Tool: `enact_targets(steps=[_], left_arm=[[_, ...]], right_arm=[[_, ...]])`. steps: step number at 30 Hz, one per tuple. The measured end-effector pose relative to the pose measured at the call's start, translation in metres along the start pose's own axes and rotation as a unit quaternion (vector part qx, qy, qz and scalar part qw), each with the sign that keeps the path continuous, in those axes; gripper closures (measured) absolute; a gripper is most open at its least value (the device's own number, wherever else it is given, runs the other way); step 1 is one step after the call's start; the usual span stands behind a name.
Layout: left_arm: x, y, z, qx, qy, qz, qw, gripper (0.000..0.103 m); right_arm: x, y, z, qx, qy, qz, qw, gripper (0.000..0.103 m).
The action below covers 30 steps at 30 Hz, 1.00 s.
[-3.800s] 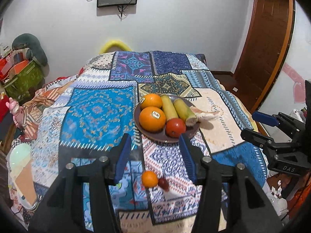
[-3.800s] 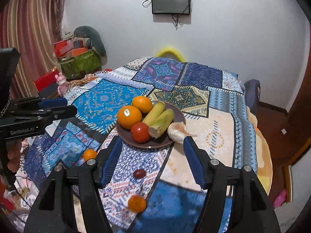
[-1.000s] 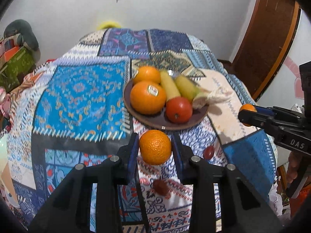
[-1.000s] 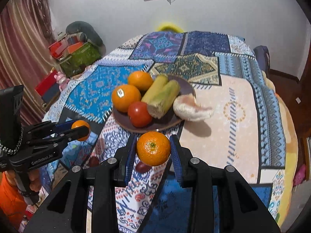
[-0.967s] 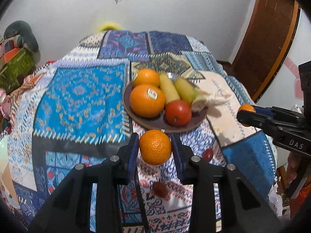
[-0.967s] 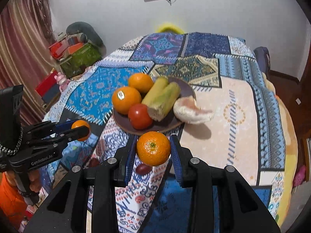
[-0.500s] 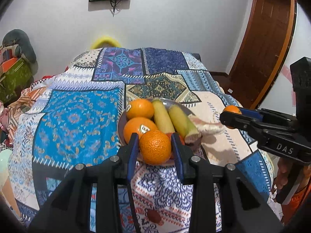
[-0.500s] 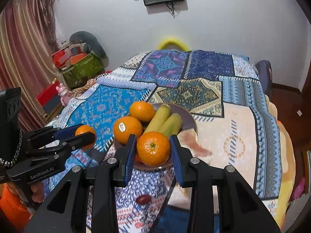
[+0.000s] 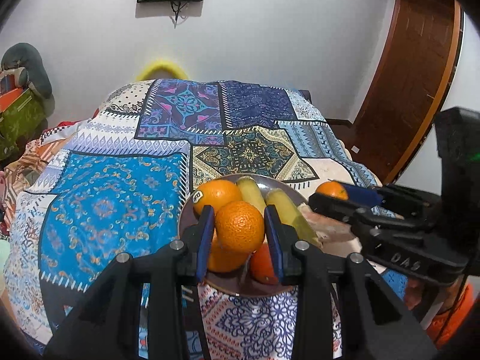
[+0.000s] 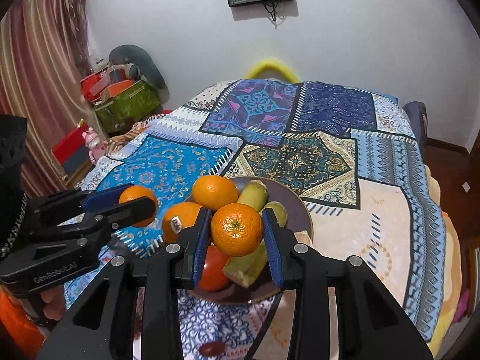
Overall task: Organize fruits
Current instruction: 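Lower the mandarin onto the plate and open the right tool while the left tool releases its mandarin there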
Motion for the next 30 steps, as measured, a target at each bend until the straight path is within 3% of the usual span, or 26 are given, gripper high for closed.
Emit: enact_targets(steps=[15,30], left_arm=[[-0.009,0.036,0.012,-0.02,-0.012,-0.009,0.9997,0.069],[-0.01,0.045,0.014,-0.032,-0.022,-0.017,0.9991,0.069]], right_arm=[[0.0,0.04,0.0,-0.032,-0.016,0.013,0.999,0.071],[0.011,0.027,-0.008,-0.028,-0.019,0.001,0.999,0.066]])
Point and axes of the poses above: each gripper's, at about its wrist camera, not at the fingertips, and y roughly the way its jaws point, x to its right, z to its top, the point moved 4 cm from there along y, roughly the way its jaws point, and after that the axes turned 10 degrees about -x, right-handed, at the moved point
